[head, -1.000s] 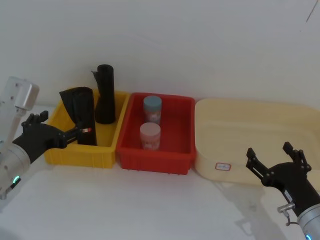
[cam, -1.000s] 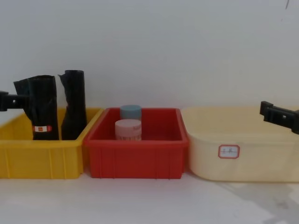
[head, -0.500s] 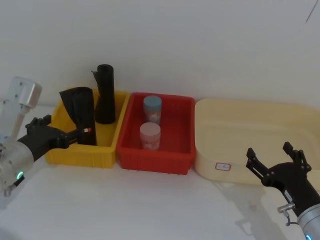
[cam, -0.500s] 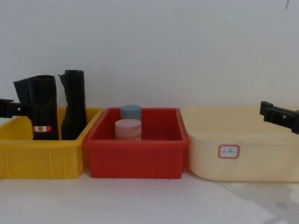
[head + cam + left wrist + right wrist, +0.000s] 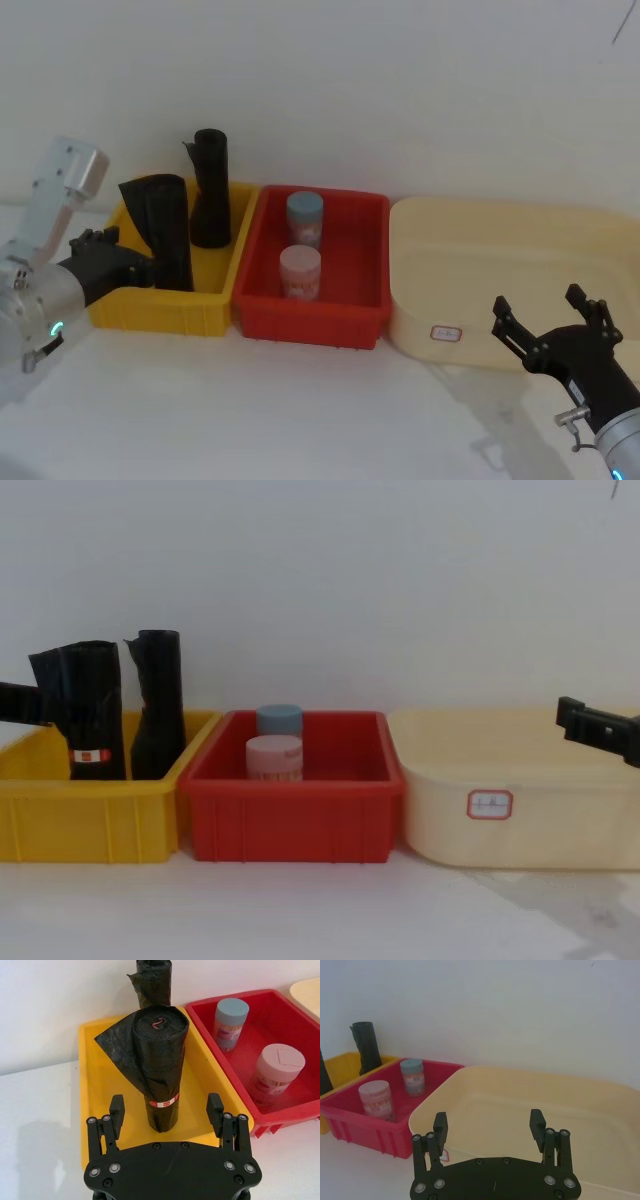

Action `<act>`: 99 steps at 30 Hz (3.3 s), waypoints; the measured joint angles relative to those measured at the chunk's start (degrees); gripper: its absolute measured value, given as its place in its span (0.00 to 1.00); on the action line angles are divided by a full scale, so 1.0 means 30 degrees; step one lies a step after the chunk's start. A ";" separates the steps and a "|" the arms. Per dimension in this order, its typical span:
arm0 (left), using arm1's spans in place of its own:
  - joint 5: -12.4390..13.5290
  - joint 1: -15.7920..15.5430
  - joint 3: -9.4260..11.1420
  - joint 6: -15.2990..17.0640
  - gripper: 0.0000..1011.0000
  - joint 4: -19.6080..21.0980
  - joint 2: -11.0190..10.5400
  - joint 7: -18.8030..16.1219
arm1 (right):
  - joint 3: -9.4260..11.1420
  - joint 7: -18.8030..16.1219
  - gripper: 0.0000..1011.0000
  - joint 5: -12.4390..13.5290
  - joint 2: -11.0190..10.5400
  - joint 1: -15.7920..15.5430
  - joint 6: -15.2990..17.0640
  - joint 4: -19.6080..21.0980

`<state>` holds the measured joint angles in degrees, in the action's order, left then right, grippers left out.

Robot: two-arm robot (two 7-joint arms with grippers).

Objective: Pick up the garbage bag with the one hand and transfer it to the other hand.

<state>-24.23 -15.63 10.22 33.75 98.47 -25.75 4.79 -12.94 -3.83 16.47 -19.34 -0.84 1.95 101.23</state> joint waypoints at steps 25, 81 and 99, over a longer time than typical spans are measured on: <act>0.1399 -0.2880 0.1531 0.2217 0.99 -0.2710 0.0886 -0.0456 | -0.0001 0.0000 0.99 0.0001 0.0001 0.0001 -0.0001 0.0000; 0.0941 -0.4426 0.0929 0.1137 0.45 -0.5893 0.2790 0.0209 | -0.0001 0.0000 0.99 -0.0003 0.0002 0.0000 0.0000 0.0000; 0.0940 -0.4453 0.0923 0.1106 0.40 -0.5933 0.2816 0.0230 | -0.0784 -0.1051 0.99 -0.0709 -0.0080 0.1687 0.0802 -0.0483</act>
<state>-21.41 -28.99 12.98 37.07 80.67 -17.30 5.48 -15.29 -6.98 14.34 -19.58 4.22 4.36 99.78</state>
